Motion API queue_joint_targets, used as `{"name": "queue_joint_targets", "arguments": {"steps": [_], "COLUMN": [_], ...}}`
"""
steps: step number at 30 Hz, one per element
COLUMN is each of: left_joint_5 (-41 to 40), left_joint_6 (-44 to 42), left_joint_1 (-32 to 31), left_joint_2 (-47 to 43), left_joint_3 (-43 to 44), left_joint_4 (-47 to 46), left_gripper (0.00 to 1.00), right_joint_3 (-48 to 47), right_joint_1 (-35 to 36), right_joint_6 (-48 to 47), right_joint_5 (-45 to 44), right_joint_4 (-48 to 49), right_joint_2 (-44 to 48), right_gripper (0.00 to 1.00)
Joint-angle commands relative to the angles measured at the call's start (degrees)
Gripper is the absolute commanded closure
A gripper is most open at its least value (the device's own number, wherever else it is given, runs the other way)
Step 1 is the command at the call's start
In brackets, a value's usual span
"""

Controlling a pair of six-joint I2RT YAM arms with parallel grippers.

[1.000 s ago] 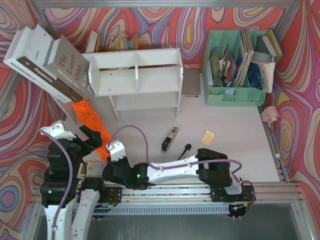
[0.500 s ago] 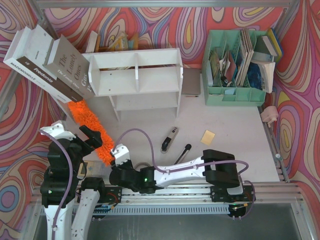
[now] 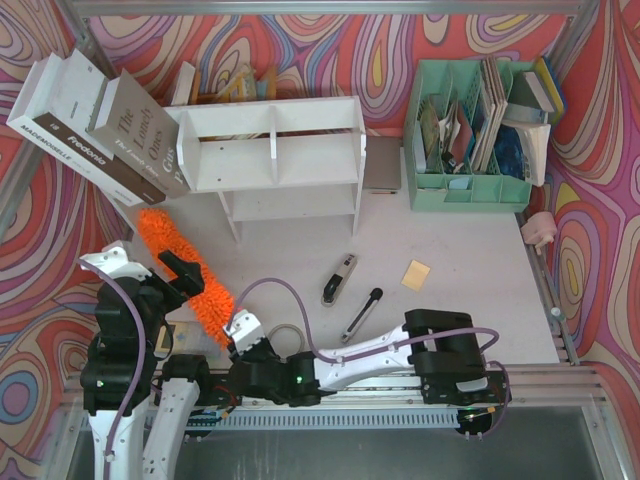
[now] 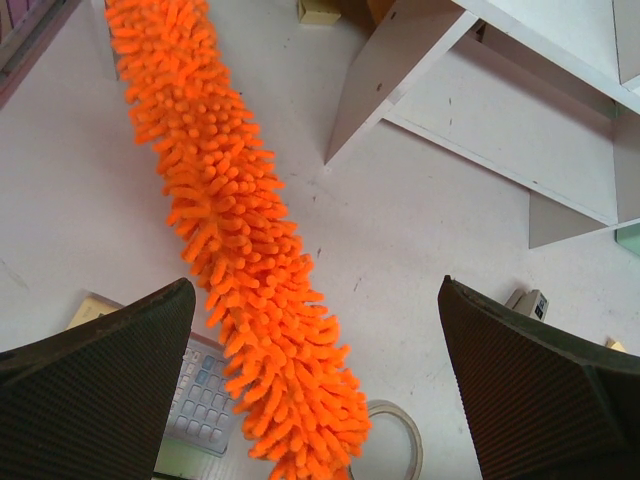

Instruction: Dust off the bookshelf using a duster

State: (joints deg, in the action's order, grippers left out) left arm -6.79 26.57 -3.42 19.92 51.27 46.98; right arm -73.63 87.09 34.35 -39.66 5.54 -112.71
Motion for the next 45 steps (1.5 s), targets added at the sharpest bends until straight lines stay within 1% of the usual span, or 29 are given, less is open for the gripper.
{"name": "queue_joint_targets", "arguments": {"steps": [1,5,9,14,18,22,26,32,38,41,45], "left_joint_5": [-0.72,-0.84,-0.86,-0.85,-0.93,-0.95,-1.12,-1.92,-2.28,-2.33,-2.35], "left_joint_6": [0.27,0.30,0.33,0.26,0.33,0.28,0.33,0.33,0.42,0.42,0.42], "left_joint_1": [0.26,0.26,0.26,0.26,0.26,0.26,0.25,0.26,0.26,0.26,0.26], "left_joint_2": [-0.25,-0.36,-0.32,-0.26,-0.21,-0.28,-0.47,-2.33,-3.11,-2.96,-2.96], "left_joint_3": [-0.60,-0.60,-0.57,-0.65,-0.62,-0.58,-0.50,-0.08,0.18,0.20,0.21], "left_joint_4": [-0.08,-0.05,-0.13,-0.15,-0.05,-0.05,0.10,0.42,0.66,0.68,0.73], "left_gripper": [0.02,0.02,0.02,0.02,0.02,0.02,0.02,0.02,0.02,0.02,0.02], "right_joint_3": [0.95,3.31,5.71,7.22,6.26,6.30,7.02,13.80,16.36,16.05,13.51], "right_joint_1": [2.70,3.05,3.30,3.69,3.68,3.70,3.70,4.77,5.14,4.97,3.58], "right_joint_6": [-7.58,-6.40,-3.88,-1.84,1.01,0.72,-3.71,-19.94,-31.91,-36.86,-40.98], "right_joint_5": [-6.78,-7.80,-7.44,-7.10,-6.81,-6.57,-6.63,-3.49,-2.35,-3.33,-4.59], "right_joint_4": [9.72,8.62,5.85,2.68,-2.29,-2.52,0.59,15.28,22.44,25.68,26.89], "right_joint_2": [6.49,9.49,10.52,9.15,6.42,5.89,7.31,12.61,15.10,15.01,13.69], "right_gripper": [1.00,1.00,1.00,1.00,1.00,1.00,1.00,1.00,1.00,1.00,1.00]}}
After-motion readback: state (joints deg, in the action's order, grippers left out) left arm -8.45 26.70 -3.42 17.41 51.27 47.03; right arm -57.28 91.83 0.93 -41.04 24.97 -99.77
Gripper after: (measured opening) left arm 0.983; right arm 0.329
